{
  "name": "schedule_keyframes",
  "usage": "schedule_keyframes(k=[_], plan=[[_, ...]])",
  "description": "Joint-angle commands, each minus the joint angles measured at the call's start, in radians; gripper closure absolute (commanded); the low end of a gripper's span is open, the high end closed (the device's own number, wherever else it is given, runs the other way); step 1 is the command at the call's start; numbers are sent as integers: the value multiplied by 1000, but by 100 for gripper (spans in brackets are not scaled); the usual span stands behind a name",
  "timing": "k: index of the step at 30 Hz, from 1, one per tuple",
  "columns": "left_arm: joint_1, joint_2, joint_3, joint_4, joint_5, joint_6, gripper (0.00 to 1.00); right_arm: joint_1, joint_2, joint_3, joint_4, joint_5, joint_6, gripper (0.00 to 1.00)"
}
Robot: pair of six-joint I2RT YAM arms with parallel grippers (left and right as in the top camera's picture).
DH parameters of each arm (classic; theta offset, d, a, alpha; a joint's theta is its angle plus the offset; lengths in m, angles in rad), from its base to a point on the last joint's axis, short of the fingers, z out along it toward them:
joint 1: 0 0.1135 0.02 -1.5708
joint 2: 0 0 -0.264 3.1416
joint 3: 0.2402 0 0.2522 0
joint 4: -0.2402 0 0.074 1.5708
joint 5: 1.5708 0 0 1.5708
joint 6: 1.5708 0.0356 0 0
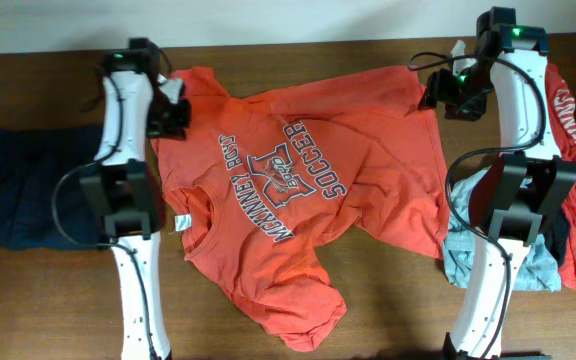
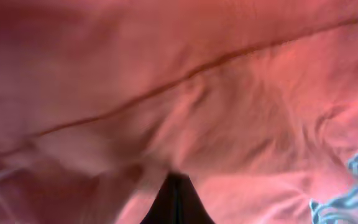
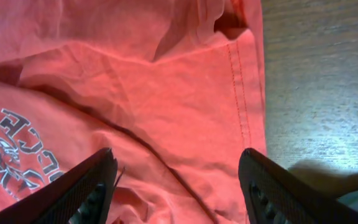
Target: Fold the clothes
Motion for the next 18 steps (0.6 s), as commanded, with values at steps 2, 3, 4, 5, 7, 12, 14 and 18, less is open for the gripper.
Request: schedule_keyframes(k=[2, 3, 4, 5, 7, 12, 14, 18], plan=[[-6, 82, 5, -3, -69, -27, 100, 6, 3, 18, -17, -15, -21, 34], [-3, 90, 6, 2, -101, -43, 99, 6, 3, 18, -23, -15, -23, 34], [2, 92, 5, 12, -140, -59, 99, 6, 3, 18, -30, -18, -25, 34], [15, 97, 6, 43, -220, -91, 99, 7, 3, 18, -42, -20, -33, 34], [32, 97, 6, 80, -283, -131, 100, 13, 3, 18, -53, -40, -70, 34], [112, 96, 11, 186, -265, -270, 99, 55, 3, 18, -82, -45, -111, 34], [141, 96, 21, 211, -186, -275, 100, 71, 3, 18, -86, -45, -112, 34], [216, 96, 65, 250, 33, -256, 99, 125, 3, 18, -106, -43, -157, 34]])
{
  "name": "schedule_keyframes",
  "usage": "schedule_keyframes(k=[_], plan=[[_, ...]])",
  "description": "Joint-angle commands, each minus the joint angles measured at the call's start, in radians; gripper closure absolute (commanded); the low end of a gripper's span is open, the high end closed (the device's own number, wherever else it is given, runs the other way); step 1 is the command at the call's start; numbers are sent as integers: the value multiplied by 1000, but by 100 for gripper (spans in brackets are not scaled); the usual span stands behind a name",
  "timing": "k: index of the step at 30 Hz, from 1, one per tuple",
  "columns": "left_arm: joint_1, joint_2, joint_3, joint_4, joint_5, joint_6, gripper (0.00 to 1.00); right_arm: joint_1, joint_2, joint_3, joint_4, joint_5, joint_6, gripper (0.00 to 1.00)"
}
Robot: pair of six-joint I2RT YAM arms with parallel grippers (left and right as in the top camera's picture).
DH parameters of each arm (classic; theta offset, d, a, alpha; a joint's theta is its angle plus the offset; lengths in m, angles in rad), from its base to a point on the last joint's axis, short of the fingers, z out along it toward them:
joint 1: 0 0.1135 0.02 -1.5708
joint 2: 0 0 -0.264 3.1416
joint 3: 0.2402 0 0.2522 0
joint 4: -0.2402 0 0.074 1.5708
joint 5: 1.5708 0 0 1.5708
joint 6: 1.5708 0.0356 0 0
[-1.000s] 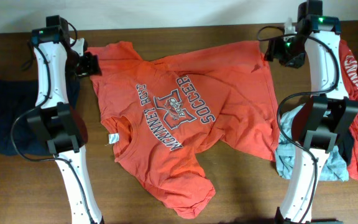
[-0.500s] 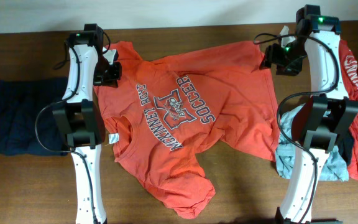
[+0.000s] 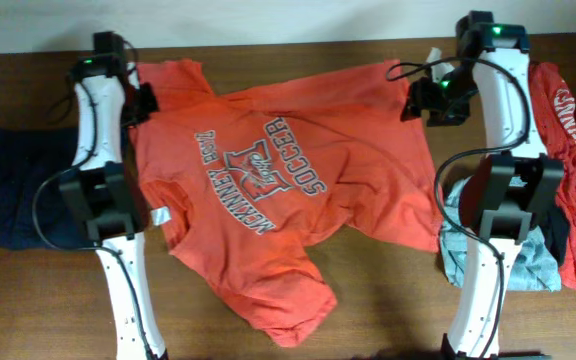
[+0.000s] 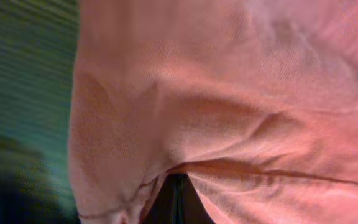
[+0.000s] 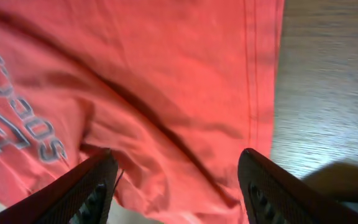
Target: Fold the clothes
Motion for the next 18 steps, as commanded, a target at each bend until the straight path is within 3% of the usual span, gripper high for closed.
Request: schedule_keyframes(k=[1, 6, 9, 11, 13, 15, 18], plan=[[81, 66, 43, 11, 157, 10, 97, 46, 3, 18, -19, -14, -48, 34], [101, 66, 260, -132, 239, 138, 73, 84, 3, 18, -13, -11, -68, 33], [84, 66, 443, -293, 240, 167, 71, 96, 3, 18, 11, -12, -69, 33], [61, 37, 453, -350, 237, 195, 71, 113, 5, 16, 34, -18, -68, 57], [30, 15, 454, -396, 240, 194, 71, 138, 7, 5, 53, -14, -68, 71], [-14, 7, 454, -461, 239, 204, 71, 167, 10, -8, 19, 24, -68, 54], [-70, -3, 452, -481, 238, 265, 79, 187, 10, -13, -58, 81, -68, 44]])
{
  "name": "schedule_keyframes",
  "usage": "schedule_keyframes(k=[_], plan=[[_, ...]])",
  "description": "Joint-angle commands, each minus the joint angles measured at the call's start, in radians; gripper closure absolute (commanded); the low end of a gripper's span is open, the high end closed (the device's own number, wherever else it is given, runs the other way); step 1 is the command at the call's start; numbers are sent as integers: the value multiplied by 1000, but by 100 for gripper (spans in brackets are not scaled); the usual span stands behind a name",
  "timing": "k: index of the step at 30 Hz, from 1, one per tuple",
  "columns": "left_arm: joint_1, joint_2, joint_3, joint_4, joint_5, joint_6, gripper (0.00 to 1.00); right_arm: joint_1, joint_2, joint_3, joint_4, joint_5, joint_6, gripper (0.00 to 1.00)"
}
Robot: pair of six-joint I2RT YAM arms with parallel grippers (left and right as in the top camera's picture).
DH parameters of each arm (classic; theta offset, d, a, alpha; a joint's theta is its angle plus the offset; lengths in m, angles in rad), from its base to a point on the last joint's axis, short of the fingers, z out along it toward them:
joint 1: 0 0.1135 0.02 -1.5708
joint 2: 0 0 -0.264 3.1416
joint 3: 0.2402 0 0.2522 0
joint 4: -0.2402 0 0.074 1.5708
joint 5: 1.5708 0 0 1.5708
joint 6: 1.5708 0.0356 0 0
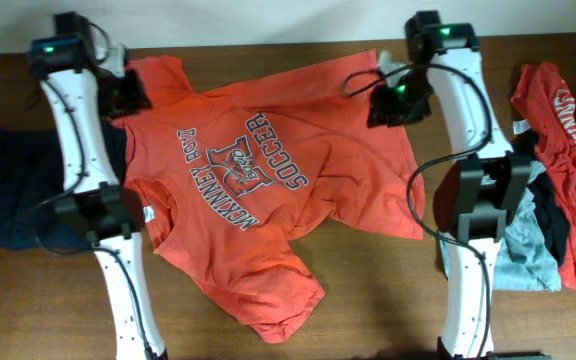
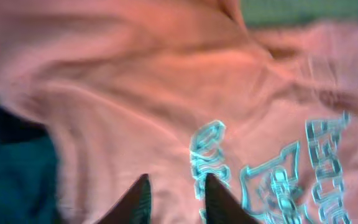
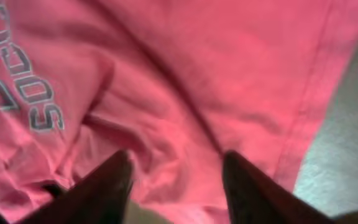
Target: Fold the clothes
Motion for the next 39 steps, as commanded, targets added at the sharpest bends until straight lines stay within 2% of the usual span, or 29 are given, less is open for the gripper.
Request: schedule_keyframes(k=[1, 3, 6, 8, 12, 14, 18, 21, 25, 29, 32, 36, 39], plan=[[-66, -42, 5, -5, 18, 86, 79, 31, 9, -9, -40, 55, -9, 42], [-97, -87, 5, -4, -42, 97, 79, 34, 2, -9, -51, 55, -10, 37], [-150, -241, 2, -4, -207, 97, 79, 34, -40, -9, -90, 42, -21, 36], [-170, -338, -7, -4, -247, 97, 70, 35, -78, -9, -108, 27, -39, 35], [-208, -600, -68, -4, -359, 97, 60, 36, -227, -9, -115, 16, -46, 34], [-212, -714, -119, -4, -370, 96, 55, 36, -323, -9, -109, 16, -46, 33], [-212, -917, -280, -4, -368, 96, 52, 36, -467, -9, -108, 17, -34, 29], [-212, -1052, -464, -4, -369, 91, 48, 37, -568, -9, -114, 17, -18, 27], [-212, -1236, -808, -4, -368, 30, 48, 54, -709, -9, -175, 18, 18, 25], [-212, -1324, -1030, -4, -363, -18, 46, 105, -787, -24, -190, 18, 53, 23], [-212, -1358, -1193, 2, -326, -27, 44, 153, -813, -25, -189, 47, 114, 18], [-219, -1385, -1437, 82, -184, -29, 44, 186, -798, -38, -189, 121, 207, 11], [-235, -1395, -1724, 247, -8, -29, 44, 186, -759, -111, -181, 127, 210, 11]])
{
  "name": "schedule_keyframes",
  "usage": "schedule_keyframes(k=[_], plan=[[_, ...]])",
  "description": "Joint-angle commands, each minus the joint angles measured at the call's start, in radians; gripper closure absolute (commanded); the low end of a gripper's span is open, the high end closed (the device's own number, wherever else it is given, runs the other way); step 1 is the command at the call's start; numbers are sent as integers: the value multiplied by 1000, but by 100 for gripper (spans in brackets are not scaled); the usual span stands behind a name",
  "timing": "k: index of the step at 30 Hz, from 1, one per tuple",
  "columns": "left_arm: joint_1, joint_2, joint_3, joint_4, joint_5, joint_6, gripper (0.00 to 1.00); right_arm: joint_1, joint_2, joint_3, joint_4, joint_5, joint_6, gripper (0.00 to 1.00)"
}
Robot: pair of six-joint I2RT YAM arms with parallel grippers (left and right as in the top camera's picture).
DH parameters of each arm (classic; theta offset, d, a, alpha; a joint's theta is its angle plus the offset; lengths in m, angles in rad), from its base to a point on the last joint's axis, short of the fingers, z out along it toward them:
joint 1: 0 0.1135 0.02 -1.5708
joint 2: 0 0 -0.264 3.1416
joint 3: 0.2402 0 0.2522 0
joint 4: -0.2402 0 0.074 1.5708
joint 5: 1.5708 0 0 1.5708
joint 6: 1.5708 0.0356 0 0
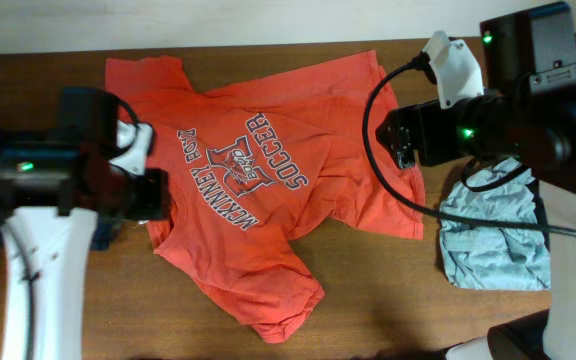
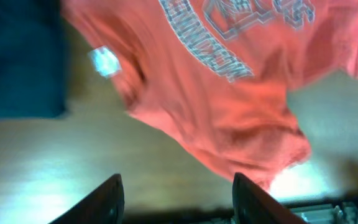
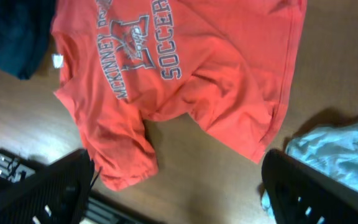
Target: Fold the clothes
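An orange T-shirt [image 1: 268,170] with grey "McKinney Boyd Soccer" print lies face up and spread on the brown table [image 1: 388,300]. Its collar points left, its hem right, and one sleeve trails toward the front edge. The shirt also fills the upper part of the left wrist view [image 2: 229,81] and the right wrist view [image 3: 179,81]. Both arms are raised high over it. My left gripper [image 2: 179,202] is open and empty over the table's front. My right gripper [image 3: 185,186] is wide open and empty, above the shirt's near side.
A dark navy garment [image 2: 17,56] lies left of the shirt, mostly under the left arm [image 1: 68,170] in the overhead view. A light grey-blue garment [image 1: 493,245] lies crumpled at the right, beneath the right arm [image 1: 508,110]. The table's front edge shows below the shirt.
Both grippers were low on the shirt's far edge; now they are lifted high above it and stand wide open. The shirt lies where it was, flat and released.
The shirt lay toward the right, with my left gripper shut on its far left sleeve and my right gripper open over its far right corner. At each later moment the shirt was further left. Then the left jaws had parted, and now both arms are high.
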Motion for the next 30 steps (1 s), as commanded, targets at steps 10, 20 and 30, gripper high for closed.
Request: schedule_keyframes(k=[10, 20, 30], plan=[[-141, -6, -785, 404, 388, -139, 80, 4, 84, -520, 297, 45, 49, 11], [-251, -5, -916, 574, 264, -259, 98, 4, 85, -604, 371, 45, 48, 11], [-291, -5, -1011, 682, 208, -352, 98, 3, 85, -604, 401, 45, 48, 11]])
